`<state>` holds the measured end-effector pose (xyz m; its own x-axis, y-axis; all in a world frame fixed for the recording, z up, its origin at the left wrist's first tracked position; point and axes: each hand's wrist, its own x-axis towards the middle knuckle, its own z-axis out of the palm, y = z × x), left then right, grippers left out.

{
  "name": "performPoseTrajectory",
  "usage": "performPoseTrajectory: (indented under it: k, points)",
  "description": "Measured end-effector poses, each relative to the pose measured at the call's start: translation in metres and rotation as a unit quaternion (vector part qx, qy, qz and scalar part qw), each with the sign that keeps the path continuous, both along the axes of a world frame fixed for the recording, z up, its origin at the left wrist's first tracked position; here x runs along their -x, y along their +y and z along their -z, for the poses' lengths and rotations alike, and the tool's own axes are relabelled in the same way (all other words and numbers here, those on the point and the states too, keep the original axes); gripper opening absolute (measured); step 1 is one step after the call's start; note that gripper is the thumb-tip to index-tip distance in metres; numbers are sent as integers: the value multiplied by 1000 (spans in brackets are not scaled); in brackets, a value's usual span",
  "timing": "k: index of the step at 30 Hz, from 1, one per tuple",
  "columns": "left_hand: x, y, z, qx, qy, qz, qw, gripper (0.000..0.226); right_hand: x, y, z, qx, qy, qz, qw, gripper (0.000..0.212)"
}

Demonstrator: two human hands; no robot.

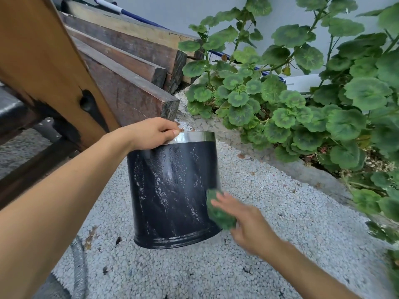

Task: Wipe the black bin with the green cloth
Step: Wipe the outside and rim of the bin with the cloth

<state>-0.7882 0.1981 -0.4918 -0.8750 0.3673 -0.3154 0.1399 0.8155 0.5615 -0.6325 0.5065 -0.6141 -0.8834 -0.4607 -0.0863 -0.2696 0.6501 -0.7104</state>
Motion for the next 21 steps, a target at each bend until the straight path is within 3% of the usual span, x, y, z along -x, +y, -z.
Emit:
performPoseTrajectory:
  k: [4, 8, 10, 12, 15, 21]
  points:
    - [0, 4, 1, -15, 1, -4, 1000, 38, -42, 25, 21, -31, -77, -51, 995, 82]
    - [1, 10, 3, -6, 29, 6, 1000, 37, -16, 17, -15, 6, -104, 24, 994, 74]
    - [-1, 8, 3, -8, 27, 4, 1000, 37, 17, 3, -43, 54, -69, 62, 994, 72]
    - [-3, 7, 3, -1, 26, 3, 1000, 37, 57, -19, -73, 85, 23, 92, 992, 59]
    - [-7, 8, 0, 6, 26, 3, 1000, 37, 106, -53, -102, 71, 159, 114, 978, 57]
    - [-11, 8, 2, 3, 35, -5, 999, 37, 78, -70, -81, -44, 111, 19, 993, 82]
